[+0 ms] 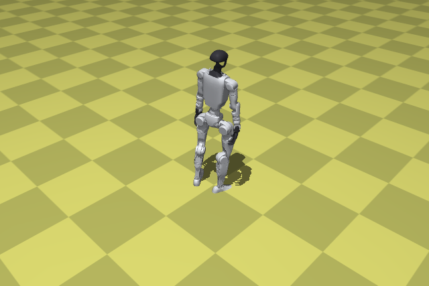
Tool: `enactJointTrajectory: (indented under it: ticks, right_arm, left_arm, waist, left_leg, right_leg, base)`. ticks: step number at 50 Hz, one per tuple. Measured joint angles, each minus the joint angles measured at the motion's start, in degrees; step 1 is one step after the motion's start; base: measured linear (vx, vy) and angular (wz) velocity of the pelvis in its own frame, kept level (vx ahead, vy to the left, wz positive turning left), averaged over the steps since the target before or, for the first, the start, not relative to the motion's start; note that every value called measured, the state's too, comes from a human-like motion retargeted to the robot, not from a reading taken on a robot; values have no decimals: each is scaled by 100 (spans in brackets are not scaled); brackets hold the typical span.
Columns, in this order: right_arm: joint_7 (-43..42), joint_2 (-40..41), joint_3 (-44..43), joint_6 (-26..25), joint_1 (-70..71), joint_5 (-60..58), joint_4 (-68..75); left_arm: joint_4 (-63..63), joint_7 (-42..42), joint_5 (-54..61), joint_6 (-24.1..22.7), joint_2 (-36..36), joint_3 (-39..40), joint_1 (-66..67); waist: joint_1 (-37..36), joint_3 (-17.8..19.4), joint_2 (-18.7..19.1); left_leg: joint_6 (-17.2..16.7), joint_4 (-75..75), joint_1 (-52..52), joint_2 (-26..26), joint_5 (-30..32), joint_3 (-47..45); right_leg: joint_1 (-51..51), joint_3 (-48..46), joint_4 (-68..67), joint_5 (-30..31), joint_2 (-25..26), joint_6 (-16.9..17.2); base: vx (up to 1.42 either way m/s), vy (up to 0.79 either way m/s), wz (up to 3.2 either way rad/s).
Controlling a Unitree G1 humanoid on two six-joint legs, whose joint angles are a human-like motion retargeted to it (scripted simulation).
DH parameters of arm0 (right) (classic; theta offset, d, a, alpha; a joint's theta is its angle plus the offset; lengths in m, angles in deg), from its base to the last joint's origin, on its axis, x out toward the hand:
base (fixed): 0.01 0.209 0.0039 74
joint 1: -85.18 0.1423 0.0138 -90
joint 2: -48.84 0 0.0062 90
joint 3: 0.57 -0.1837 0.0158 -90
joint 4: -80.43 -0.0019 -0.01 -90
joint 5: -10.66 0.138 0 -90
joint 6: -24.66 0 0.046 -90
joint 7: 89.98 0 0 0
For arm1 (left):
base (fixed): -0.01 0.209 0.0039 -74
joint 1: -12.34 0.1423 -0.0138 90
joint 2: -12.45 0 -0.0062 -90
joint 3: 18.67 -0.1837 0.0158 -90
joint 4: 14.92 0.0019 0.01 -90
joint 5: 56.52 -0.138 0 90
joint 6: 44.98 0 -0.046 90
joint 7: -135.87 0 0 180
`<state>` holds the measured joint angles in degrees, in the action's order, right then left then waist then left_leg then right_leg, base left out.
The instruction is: In place motions
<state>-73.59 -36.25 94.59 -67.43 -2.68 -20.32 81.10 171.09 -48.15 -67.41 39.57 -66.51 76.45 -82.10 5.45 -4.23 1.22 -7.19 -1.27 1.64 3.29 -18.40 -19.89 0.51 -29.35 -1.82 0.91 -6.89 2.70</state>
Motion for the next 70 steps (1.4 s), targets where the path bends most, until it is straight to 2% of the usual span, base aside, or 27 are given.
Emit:
enactJointTrajectory:
  ticks: [20,70]
  right_arm:
    - [67,15,1,-124,-3,-91,20]
    - [98,36,61,-111,-19,-234,8]
  left_arm:
    - [20,440,-97,399,47,-28,-20]
    - [73,130,66,223,79,-92,-29]
  waist:
    - [-14,-25,33]
    - [-9,-32,5]
  left_leg:
    - [0,-2,-15,-14,5,6]
    - [13,-14,-18,-20,18,6]
  right_leg:
    - [-7,-7,1,-6,-12,-2]
    - [-10,2,-5,4,-21,-5]
  base:
    - [0,0,0]
    - [0,0,0]
